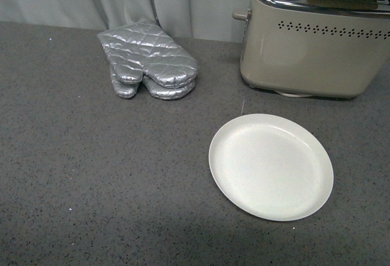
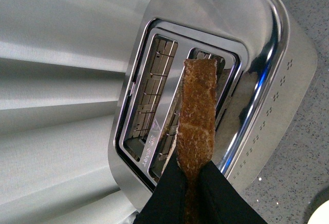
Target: Put bread into toaster
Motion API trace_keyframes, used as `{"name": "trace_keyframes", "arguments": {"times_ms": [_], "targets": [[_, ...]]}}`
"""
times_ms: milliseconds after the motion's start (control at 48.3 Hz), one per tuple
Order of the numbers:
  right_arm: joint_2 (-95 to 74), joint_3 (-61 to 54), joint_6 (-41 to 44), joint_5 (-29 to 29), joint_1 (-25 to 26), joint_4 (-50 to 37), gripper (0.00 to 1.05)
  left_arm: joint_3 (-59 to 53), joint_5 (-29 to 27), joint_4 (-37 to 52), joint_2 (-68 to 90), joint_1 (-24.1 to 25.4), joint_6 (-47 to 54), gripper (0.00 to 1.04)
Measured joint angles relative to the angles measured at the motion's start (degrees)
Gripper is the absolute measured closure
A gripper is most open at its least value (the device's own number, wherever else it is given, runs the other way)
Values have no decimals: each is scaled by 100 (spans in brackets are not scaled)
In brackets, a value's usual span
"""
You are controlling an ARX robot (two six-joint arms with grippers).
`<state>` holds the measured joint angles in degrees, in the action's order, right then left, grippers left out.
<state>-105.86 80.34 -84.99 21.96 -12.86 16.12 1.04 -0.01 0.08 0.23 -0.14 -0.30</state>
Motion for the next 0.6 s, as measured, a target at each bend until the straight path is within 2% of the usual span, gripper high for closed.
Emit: {"name": "trace_keyframes", "arguments": {"times_ms": [83, 207, 373, 476, 601], "targets": [[-227, 295, 111, -76, 20, 109, 103, 0, 0, -2, 0, 0, 0, 7], [-522, 824, 527, -293, 52, 398, 76, 0, 0, -2, 0, 0, 0, 7], [-396, 772, 1071, -428, 52, 490, 49, 0, 0, -4, 0, 0, 0, 7], [-13, 393, 1547, -404, 57, 87, 30, 0, 0, -4, 0, 0, 0, 7], [527, -109, 2422, -527, 24, -413, 12, 0, 0, -4, 0, 0, 0, 7]]}}
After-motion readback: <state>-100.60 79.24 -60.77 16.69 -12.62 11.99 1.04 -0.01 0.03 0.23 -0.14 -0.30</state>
